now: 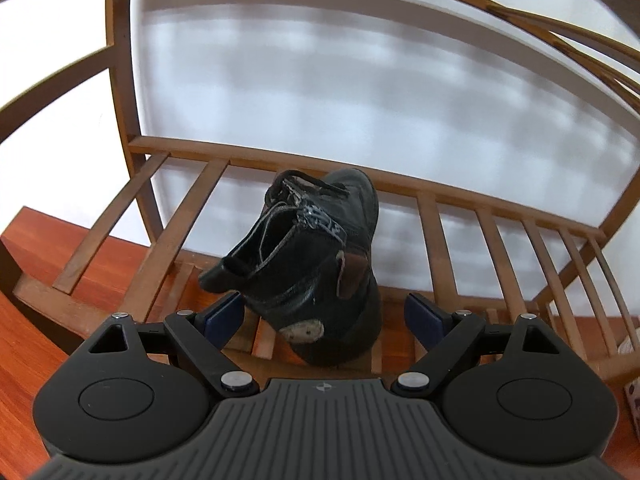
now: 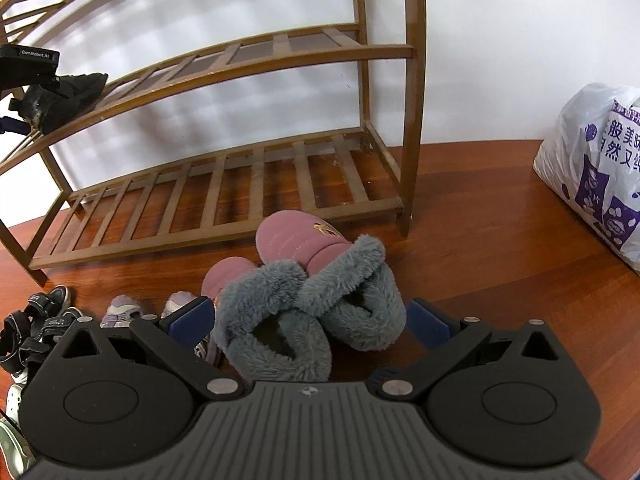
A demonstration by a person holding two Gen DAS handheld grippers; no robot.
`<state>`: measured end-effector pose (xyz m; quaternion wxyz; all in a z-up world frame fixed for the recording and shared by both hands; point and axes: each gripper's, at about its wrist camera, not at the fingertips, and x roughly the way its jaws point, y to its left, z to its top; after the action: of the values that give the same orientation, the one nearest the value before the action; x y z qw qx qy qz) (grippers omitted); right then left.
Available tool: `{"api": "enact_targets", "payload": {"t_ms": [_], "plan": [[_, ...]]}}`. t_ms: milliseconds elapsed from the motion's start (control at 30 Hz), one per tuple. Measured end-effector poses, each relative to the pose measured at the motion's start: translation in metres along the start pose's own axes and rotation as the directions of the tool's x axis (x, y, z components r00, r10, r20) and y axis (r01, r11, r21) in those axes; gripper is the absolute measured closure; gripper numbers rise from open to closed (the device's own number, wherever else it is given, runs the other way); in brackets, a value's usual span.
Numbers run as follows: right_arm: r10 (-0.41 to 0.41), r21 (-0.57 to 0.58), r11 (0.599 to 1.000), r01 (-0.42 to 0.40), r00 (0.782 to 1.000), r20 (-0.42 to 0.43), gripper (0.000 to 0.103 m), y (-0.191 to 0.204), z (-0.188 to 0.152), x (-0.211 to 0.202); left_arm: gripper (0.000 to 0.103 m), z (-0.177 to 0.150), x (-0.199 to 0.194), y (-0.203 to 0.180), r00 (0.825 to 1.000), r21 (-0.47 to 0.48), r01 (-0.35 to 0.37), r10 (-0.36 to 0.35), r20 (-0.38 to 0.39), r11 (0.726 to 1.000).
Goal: Organize scattered shoes
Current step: 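Close the left tool around the black boot and lift it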
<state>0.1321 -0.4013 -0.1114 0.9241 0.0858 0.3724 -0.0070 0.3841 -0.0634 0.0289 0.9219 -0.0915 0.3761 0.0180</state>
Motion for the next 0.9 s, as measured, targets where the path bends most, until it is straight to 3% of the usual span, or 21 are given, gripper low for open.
{"api": "enact_targets", "payload": {"t_ms": [200,300,600,900], "plan": [[-0.010,0.016,1.000,0.010,1.000,-0.010,0.000,-0.004,-0.001,0.007,0.016,0.000,0.008,0.000,1.000,-0.034,-0.019,0.019,0.010,0.999],[-0.013,0.022,1.000,0.013,1.000,-0.015,0.000,-0.005,-0.001,0.010,0.024,-0.002,0.008,-0.003,0.999,-0.028,-0.045,0.046,0.027,0.999],[-0.014,0.010,1.000,0.014,1.000,-0.007,0.000,-0.003,-0.001,0.007,0.037,0.000,0.002,0.006,0.998,-0.100,0.000,0.007,0.062,0.995],[-0.008,0.002,1.000,0.008,1.000,0.000,0.000,-0.003,-0.001,0.004,0.045,-0.001,-0.015,0.006,0.997,-0.109,0.027,-0.019,0.079,0.994]]}}
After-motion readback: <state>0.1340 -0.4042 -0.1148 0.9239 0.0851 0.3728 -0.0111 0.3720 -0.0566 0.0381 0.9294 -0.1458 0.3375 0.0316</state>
